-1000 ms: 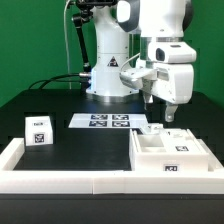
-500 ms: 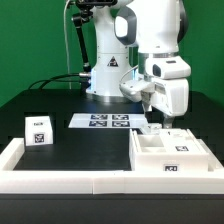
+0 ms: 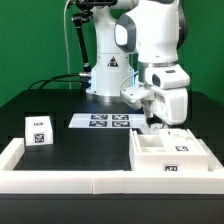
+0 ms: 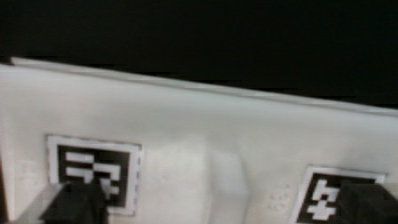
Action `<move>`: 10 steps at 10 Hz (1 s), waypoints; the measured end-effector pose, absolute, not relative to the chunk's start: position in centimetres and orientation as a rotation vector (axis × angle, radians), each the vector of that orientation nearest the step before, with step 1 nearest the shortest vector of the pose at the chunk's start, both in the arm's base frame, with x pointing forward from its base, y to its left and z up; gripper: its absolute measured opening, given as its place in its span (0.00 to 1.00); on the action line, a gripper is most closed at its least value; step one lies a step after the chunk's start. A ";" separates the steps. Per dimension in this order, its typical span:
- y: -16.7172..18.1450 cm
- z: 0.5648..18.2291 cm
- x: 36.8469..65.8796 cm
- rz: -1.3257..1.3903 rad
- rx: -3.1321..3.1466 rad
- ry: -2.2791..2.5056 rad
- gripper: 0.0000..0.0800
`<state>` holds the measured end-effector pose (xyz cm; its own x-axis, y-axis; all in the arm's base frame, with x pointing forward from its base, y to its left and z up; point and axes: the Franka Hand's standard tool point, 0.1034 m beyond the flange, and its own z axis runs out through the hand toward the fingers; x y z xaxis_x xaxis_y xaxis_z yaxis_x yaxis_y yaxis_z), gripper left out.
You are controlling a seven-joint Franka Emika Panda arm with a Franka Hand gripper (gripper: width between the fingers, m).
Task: Assemble cabinet
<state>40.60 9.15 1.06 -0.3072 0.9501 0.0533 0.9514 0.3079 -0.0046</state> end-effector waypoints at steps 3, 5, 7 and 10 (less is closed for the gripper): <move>9.0 0.9 40.5 -0.042 -1.825 -2.496 0.37; 8.9 1.0 40.6 -0.042 -1.828 -2.496 0.09; 8.8 0.9 40.6 -0.041 -1.830 -2.493 0.09; 8.8 0.9 40.6 -0.041 -1.831 -2.493 0.09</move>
Offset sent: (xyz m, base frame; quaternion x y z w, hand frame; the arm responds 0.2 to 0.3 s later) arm 0.0039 -0.0012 0.0045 -0.0044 -0.0011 -0.0034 1.0000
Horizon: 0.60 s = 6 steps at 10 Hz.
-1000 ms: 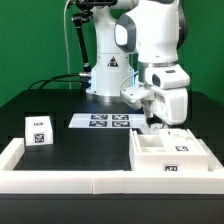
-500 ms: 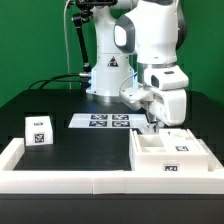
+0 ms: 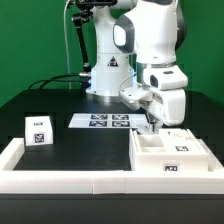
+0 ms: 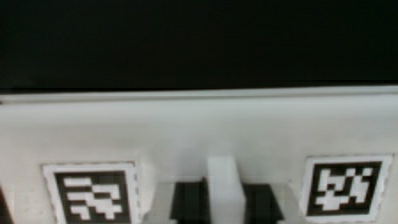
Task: Assemble cabinet
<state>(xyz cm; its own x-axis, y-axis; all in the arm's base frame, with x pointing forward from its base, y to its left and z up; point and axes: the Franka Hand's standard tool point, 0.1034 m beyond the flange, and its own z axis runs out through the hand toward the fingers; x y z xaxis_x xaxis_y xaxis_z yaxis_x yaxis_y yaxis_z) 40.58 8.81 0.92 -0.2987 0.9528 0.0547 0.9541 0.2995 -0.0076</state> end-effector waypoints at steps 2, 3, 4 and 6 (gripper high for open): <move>8.1 1.7 41.0 -0.034 -1.903 -2.451 0.09; 7.3 2.6 41.3 -0.015 -1.973 -2.406 0.09; 6.9 3.3 41.6 -0.004 -2.039 -2.363 0.09; 6.4 4.7 41.8 0.034 -2.136 -2.294 0.09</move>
Offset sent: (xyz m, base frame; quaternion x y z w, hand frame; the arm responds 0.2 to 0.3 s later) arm 0.0048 -0.0175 0.0368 0.0127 -0.0133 0.1522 0.9882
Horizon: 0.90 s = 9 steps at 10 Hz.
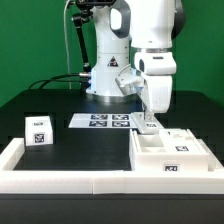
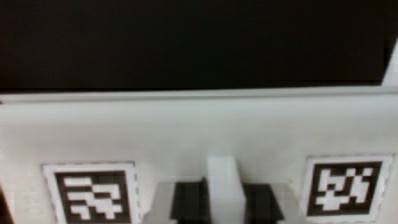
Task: Assemble cabinet
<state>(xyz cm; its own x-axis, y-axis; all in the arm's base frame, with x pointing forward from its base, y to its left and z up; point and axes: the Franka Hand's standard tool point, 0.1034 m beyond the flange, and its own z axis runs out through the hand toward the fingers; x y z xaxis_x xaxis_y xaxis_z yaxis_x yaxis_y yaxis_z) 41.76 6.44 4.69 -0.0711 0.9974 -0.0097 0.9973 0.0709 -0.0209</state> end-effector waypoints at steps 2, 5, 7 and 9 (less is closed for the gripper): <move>6.4 4.8 41.8 0.033 -2.163 -2.273 0.09; 6.2 4.7 41.8 0.035 -2.167 -2.267 0.09; 5.2 5.6 42.8 0.061 -2.206 -2.240 0.09; 5.2 6.0 43.5 0.049 -2.215 -2.244 0.09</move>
Offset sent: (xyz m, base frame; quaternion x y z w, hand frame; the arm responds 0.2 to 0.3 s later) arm 0.0000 0.0000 0.0000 0.0000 0.0000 0.0000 1.0000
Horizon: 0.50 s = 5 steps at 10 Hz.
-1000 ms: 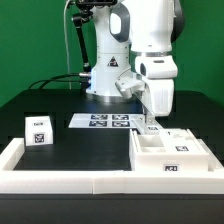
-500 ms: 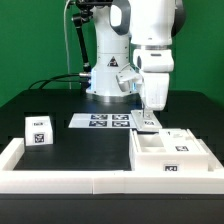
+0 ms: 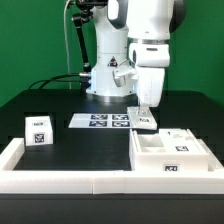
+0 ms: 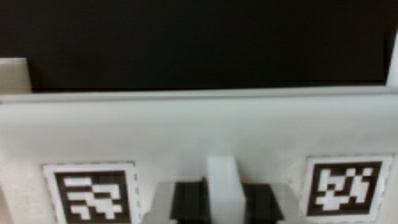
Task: Assemble cabinet
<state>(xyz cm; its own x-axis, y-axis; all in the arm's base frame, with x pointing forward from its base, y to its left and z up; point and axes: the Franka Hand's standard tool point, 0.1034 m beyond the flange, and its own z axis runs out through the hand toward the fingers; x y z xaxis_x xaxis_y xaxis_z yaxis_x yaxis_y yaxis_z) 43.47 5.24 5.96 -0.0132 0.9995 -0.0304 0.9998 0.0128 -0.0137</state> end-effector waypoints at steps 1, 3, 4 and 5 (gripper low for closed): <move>5.5 5.9 43.4 -0.011 2.192 2.224 0.09; 5.2 5.9 43.7 0.017 2.177 2.227 0.09; 4.8 6.1 44.1 0.030 2.179 2.215 0.09; 4.6 6.3 44.5 0.030 2.181 2.208 0.09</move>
Offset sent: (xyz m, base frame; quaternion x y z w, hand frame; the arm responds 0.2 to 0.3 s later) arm 0.0180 -0.0208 0.0091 -0.0522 -0.0161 -0.0309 0.9980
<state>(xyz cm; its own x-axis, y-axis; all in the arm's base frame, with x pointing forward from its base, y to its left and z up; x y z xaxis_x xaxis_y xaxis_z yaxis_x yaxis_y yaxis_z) 44.52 4.64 6.28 -0.0122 0.9998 -0.0133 0.9991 0.0127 0.0407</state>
